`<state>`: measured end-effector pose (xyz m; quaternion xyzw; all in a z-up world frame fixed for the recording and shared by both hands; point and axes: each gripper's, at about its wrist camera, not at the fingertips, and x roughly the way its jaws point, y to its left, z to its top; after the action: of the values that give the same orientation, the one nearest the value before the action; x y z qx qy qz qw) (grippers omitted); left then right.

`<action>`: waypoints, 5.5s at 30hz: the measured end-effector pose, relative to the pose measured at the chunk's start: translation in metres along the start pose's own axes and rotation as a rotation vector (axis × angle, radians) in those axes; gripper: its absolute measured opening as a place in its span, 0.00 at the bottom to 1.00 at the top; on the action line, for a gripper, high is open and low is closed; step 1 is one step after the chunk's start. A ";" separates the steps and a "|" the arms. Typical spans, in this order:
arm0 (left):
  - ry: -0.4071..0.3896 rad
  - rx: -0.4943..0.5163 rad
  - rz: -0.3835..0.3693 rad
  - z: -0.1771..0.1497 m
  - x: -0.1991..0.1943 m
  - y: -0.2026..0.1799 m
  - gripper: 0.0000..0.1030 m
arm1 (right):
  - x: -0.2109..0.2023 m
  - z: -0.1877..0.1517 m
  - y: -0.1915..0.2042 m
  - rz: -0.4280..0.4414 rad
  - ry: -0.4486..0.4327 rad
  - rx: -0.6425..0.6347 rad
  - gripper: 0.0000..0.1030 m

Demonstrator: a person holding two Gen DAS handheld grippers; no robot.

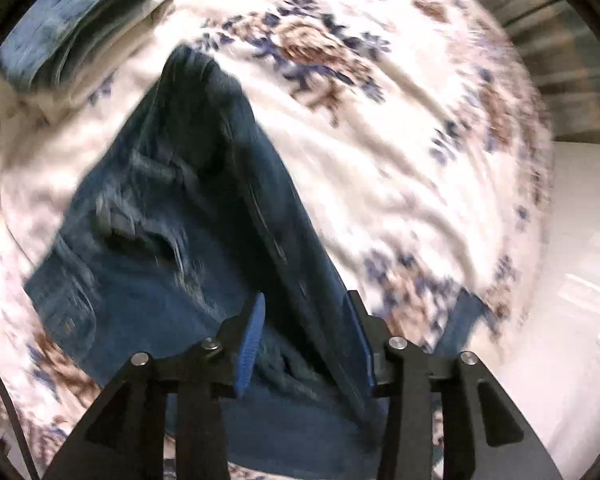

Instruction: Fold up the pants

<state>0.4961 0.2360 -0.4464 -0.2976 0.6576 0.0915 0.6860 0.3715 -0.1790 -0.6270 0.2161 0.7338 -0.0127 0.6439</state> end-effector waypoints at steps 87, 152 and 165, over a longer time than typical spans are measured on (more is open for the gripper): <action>-0.047 -0.178 -0.033 -0.176 0.037 0.154 0.07 | -0.102 0.016 -0.144 -0.010 -0.372 0.380 0.12; -0.266 0.415 0.275 -0.286 0.073 -0.020 0.75 | -0.106 -0.117 -0.432 -0.018 -0.411 0.728 0.66; -0.311 0.366 0.259 -0.274 0.052 -0.006 0.75 | -0.196 -0.120 -0.381 0.008 -0.771 0.529 0.09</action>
<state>0.2727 0.0727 -0.4827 -0.0643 0.5824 0.1027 0.8038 0.1466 -0.5475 -0.5192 0.3551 0.4118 -0.2761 0.7925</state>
